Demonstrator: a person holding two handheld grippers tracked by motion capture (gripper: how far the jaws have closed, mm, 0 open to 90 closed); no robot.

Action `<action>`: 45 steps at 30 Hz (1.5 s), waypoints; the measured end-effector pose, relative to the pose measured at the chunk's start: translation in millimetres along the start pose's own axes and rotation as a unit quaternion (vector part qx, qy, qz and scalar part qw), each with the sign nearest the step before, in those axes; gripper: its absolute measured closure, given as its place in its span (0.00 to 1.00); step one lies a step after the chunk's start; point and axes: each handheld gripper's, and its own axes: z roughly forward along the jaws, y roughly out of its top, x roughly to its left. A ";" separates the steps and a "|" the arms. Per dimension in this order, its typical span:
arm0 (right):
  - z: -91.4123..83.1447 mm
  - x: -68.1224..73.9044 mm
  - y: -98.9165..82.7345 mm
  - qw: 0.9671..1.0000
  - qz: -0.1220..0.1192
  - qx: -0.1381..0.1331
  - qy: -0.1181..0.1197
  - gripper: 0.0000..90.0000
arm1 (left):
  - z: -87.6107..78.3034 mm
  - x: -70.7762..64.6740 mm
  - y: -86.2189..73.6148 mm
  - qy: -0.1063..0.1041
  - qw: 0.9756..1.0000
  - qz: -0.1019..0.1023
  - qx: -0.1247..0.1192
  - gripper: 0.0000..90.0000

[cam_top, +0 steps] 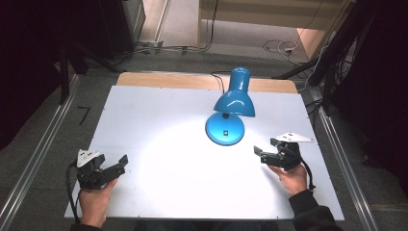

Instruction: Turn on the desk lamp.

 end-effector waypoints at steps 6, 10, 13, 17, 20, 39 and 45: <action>-7.1 -8.5 -5.2 1.000 0.006 -0.002 -0.008 0.22 | -0.4 -0.5 0.0 0.001 1.000 0.001 0.001 0.18; -11.4 -11.7 -9.0 1.000 0.011 0.000 -0.009 0.22 | -0.9 0.0 0.0 0.003 1.000 0.001 0.000 0.18; -14.2 -13.0 -11.8 1.000 0.010 -0.001 -0.011 0.22 | -0.9 -0.2 0.0 0.003 1.000 0.002 0.000 0.18; -17.6 -15.2 -15.3 1.000 0.011 0.001 -0.014 0.22 | -1.1 -0.3 0.0 0.005 1.000 0.002 -0.002 0.18; -20.7 -17.0 -17.8 1.000 0.014 0.001 -0.013 0.21 | -1.1 0.4 0.0 0.004 1.000 0.001 -0.003 0.18; -45.2 -36.0 -32.6 0.998 0.038 -0.006 -0.045 0.21 | -1.3 -0.5 -0.2 0.004 1.000 0.003 -0.006 0.18; -51.5 -43.2 -37.9 0.998 0.044 -0.008 -0.055 0.21 | -1.5 -0.4 -0.4 0.004 1.000 0.003 -0.008 0.18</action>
